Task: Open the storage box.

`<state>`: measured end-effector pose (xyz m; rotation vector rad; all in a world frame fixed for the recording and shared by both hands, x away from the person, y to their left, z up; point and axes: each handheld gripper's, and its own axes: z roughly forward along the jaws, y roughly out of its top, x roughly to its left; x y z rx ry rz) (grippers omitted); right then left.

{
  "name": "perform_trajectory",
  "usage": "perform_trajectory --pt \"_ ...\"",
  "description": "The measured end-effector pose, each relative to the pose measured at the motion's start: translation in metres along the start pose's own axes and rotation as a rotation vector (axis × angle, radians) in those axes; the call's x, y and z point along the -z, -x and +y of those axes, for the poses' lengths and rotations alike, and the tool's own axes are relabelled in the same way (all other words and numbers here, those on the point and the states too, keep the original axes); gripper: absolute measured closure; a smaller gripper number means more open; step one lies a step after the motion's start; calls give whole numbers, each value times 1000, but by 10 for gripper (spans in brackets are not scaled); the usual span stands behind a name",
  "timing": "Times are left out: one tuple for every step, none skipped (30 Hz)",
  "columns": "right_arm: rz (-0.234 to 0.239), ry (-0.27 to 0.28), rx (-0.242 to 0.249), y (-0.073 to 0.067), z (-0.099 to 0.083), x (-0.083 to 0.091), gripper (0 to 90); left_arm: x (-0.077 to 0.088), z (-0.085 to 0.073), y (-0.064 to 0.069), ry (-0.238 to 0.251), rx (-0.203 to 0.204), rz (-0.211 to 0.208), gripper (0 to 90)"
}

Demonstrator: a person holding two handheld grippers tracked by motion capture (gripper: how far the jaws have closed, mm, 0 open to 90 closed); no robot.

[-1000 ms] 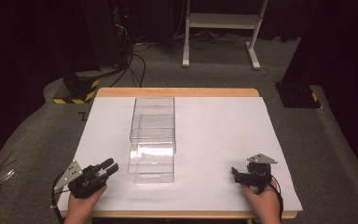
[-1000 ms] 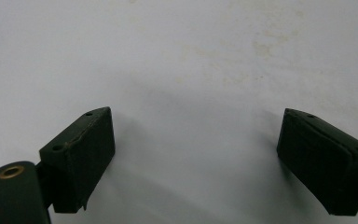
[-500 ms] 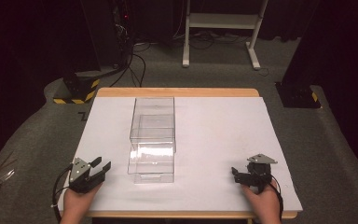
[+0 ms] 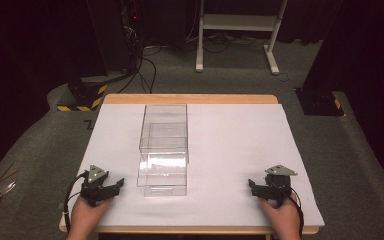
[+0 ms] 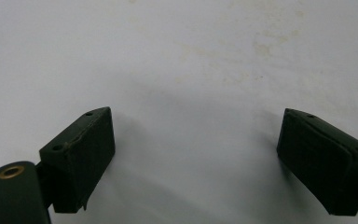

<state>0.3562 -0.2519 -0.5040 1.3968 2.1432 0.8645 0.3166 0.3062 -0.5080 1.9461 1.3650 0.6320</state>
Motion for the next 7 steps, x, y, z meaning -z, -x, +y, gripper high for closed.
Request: perform_trajectory --pt "0 0 -1 0 0 0 113 0 0 0 0 0 0 310" --pt "1 -1 -2 0 0 0 113 0 0 0 0 0 0 310" --pt "1 -1 -2 0 0 0 113 0 0 0 0 0 0 310" --pt "1 -1 -1 0 0 0 113 0 0 0 0 0 -3 306" --pt "1 -1 -1 0 0 0 113 0 0 0 -1 0 -3 305" --pt "0 0 0 0 0 0 113 0 0 0 -1 0 -4 303" --pt "0 0 0 0 0 0 113 0 0 0 -1 0 -4 302"
